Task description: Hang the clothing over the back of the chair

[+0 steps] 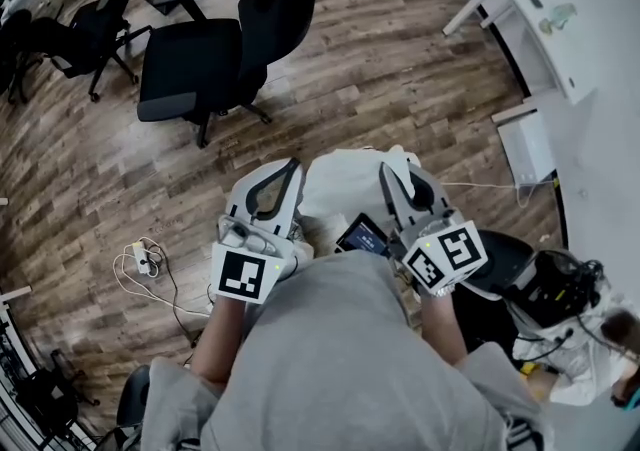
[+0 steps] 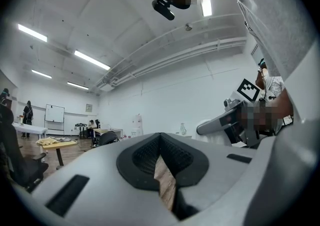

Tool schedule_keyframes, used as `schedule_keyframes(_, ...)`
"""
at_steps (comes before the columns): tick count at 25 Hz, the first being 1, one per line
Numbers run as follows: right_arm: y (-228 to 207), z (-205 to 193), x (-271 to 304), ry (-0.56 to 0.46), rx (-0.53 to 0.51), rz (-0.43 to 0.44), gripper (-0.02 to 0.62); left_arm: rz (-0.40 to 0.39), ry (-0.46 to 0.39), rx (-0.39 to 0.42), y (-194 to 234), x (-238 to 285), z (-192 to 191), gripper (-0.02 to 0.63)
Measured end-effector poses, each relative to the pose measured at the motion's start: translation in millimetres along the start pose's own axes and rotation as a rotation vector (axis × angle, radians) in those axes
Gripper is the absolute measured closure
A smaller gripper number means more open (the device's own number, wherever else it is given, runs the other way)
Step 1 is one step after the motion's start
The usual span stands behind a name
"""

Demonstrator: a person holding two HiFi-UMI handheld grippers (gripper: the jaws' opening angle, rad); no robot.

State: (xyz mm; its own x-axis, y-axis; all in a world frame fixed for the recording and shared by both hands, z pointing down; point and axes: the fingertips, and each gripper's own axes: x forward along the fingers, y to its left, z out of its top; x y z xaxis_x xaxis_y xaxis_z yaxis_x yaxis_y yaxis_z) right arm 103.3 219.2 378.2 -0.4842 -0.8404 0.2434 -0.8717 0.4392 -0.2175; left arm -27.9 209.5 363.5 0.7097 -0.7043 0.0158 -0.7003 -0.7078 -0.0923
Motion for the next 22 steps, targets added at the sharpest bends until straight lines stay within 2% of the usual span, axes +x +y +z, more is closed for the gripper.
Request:
schedule_keyframes(10,1.1,13.3,31.1,-0.011,-0.007,-0.020,0.554,0.015,-0.008,-0.023,32.9,-4.3,-4.2,0.572)
schedule_keyframes(22,-9.3,18.3,58.1,0.010,-0.025,0.014,0.554,0.088,-0.012,-0.077,54.7,1.1,-11.0,0.572)
